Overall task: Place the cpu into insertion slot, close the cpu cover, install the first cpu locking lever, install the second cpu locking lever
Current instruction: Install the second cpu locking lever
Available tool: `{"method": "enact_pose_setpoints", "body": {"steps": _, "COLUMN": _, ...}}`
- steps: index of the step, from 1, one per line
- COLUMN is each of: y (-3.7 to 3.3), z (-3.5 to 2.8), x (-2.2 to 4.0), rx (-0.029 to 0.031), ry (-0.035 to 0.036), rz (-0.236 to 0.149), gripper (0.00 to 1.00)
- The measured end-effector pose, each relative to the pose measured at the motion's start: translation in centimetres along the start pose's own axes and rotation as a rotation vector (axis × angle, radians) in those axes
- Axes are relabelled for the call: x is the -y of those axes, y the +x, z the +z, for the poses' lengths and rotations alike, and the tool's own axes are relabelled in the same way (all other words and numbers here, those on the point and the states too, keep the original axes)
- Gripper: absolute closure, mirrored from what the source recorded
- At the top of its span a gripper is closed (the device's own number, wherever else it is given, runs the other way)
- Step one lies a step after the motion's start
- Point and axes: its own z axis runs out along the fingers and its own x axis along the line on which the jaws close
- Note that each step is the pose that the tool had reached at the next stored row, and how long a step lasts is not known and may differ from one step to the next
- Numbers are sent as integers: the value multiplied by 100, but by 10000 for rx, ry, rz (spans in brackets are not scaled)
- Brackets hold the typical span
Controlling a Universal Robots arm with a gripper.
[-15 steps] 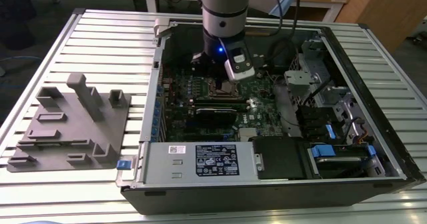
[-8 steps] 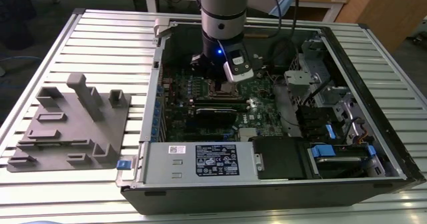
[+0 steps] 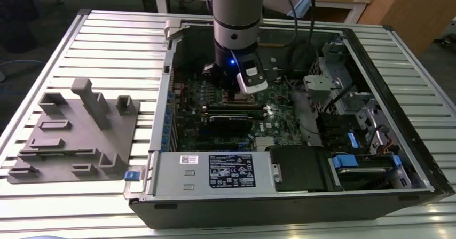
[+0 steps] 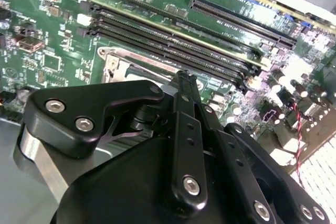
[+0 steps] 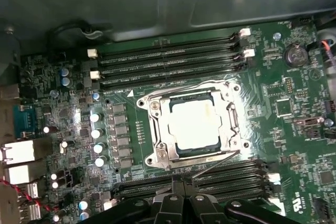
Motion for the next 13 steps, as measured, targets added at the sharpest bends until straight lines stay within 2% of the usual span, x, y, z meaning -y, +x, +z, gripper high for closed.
{"method": "enact_pose_setpoints", "body": {"steps": 6, "y": 41, "z": 85, "x": 42, "rx": 0, "ry": -4, "rz": 1, "gripper": 89}}
{"method": "enact_pose_setpoints", "body": {"steps": 13, "y": 81, "z": 137, "x": 57, "rx": -2, "ry": -9, "rz": 0, "gripper": 89}}
